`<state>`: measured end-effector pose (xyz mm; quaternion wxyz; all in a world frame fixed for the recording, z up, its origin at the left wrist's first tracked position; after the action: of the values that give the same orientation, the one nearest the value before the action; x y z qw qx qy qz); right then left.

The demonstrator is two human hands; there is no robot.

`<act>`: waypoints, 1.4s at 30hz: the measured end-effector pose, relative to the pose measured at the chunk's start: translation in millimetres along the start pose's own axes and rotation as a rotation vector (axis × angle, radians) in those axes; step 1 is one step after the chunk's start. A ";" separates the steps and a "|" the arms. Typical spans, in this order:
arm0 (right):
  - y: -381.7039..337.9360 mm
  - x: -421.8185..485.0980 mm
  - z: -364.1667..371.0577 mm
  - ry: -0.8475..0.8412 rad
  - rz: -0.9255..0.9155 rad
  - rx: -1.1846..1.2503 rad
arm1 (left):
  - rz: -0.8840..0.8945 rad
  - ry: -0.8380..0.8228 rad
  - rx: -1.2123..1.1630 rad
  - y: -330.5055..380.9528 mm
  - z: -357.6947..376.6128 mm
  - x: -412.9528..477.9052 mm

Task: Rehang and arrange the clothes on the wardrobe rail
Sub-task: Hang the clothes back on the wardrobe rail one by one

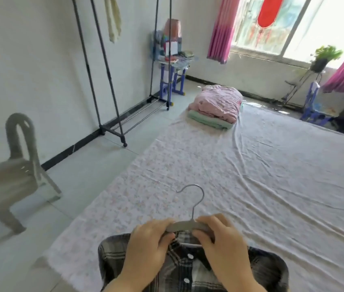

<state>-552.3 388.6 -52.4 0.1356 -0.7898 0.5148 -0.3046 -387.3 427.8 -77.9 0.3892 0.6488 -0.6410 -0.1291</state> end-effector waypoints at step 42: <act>-979.3 -441.7 302.2 -0.467 -1.875 1.029 | -1.311 1.430 0.910 -153.2 -728.5 -715.1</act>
<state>225.1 1178.4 78.6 0.2577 -0.7552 -0.5181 -0.3080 106.6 1322.7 65.9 0.2505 0.8758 0.2214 0.3481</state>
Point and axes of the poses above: each hand's wrist, its own x-axis towards the middle knuckle, its own z-axis out of the palm, y = z × x, the point moved 4 cm from there along x, towards the middle knuckle, and after that the axes turned 1 degree about -z, right-handed, at the moved point
